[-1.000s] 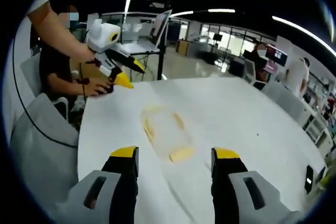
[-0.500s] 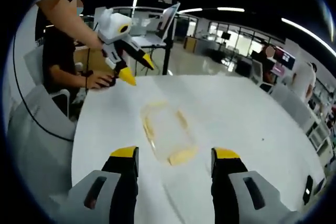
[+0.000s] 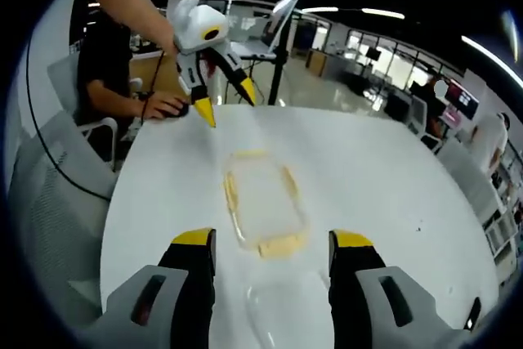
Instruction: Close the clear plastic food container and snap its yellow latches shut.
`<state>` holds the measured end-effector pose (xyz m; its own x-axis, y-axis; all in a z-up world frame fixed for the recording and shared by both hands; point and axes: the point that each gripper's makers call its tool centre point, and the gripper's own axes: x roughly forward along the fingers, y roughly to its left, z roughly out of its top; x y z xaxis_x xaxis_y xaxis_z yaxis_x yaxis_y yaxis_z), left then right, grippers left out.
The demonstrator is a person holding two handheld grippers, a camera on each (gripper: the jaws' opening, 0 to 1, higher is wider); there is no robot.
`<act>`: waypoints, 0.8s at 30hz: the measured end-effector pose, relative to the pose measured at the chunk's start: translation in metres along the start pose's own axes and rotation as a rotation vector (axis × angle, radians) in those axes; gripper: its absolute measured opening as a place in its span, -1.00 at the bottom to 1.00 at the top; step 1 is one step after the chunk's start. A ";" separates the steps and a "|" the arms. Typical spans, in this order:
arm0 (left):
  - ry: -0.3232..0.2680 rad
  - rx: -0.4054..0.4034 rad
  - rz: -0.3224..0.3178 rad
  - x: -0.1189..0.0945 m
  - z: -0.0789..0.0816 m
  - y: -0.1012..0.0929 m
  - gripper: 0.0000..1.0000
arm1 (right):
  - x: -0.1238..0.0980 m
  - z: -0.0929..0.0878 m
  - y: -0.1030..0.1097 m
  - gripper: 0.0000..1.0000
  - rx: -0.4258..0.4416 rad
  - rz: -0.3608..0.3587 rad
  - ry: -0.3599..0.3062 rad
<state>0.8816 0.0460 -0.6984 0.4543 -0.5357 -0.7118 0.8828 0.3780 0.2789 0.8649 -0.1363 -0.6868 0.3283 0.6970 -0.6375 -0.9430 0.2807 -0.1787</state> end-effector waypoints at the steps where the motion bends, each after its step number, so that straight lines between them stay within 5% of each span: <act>1: 0.007 0.004 -0.014 0.002 -0.001 0.000 -0.17 | 0.002 -0.001 0.000 0.07 -0.004 0.010 0.007; 24: 0.137 0.190 -0.251 0.034 -0.022 -0.003 -0.12 | 0.037 -0.011 -0.002 0.06 -0.094 0.162 0.172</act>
<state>0.8914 0.0434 -0.7375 0.2109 -0.4831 -0.8498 0.9774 0.0928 0.1898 0.8785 -0.1182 -0.7180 0.1658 0.6027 -0.7805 -0.9861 0.1060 -0.1276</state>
